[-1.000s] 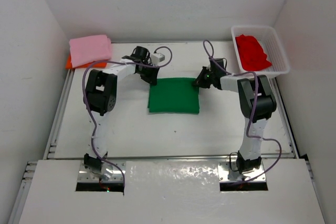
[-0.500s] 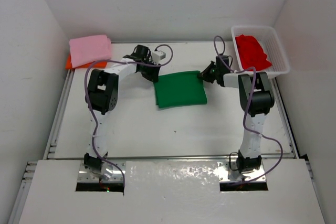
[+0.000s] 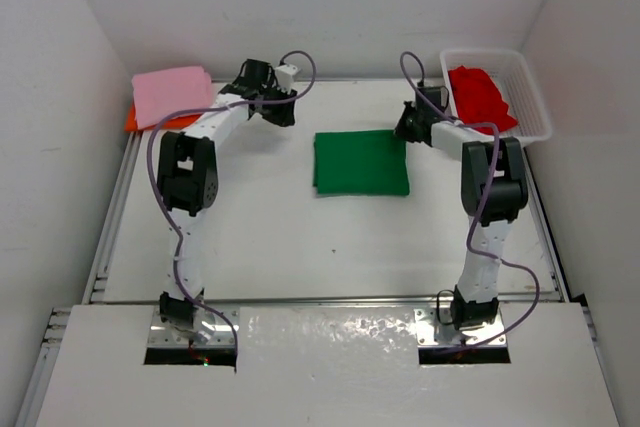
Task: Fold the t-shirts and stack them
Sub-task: Fold the long partially folded tshirt into a neat square, then put the neatly folded tshirt into the corner of the board with the left arm
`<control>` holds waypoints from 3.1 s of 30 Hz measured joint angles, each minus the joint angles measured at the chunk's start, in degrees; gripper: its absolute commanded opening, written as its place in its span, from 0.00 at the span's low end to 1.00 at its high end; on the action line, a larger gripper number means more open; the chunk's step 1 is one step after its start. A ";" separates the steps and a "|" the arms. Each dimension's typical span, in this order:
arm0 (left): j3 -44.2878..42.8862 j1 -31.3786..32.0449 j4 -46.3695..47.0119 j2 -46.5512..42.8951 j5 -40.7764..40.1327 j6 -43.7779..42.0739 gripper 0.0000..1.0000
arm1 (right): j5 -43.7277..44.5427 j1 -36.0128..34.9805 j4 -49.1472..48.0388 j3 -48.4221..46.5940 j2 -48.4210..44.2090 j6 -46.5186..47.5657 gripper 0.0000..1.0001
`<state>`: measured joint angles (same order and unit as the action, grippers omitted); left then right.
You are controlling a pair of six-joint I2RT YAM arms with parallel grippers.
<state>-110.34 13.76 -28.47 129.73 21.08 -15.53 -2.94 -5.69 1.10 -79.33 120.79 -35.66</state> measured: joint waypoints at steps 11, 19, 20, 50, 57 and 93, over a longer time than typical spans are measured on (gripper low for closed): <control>7.89 10.62 0.13 -2.14 7.72 1.49 0.28 | -0.50 -1.49 4.15 -6.25 -1.57 4.22 0.00; 15.74 16.68 -0.04 -2.43 9.68 0.63 0.28 | -1.66 -0.70 3.52 -6.51 3.48 3.10 0.00; 16.02 16.63 0.33 -2.51 9.62 0.42 0.28 | -1.77 -0.70 3.54 -7.02 5.01 2.82 0.00; 6.36 4.07 0.28 -7.32 2.01 12.66 0.58 | 4.42 -0.17 22.32 -16.96 -4.00 10.38 0.44; 15.58 3.76 3.56 -6.27 6.34 20.65 0.70 | -1.14 -0.44 21.49 -0.83 -7.93 9.22 0.62; 26.88 3.58 27.36 1.95 26.95 40.81 0.00 | -18.67 -0.04 2.27 16.83 -9.42 1.55 0.67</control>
<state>-83.46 17.34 -1.10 131.68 48.03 25.28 -21.61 -5.74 3.38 -62.50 111.37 -34.11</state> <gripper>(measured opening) 0.063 0.660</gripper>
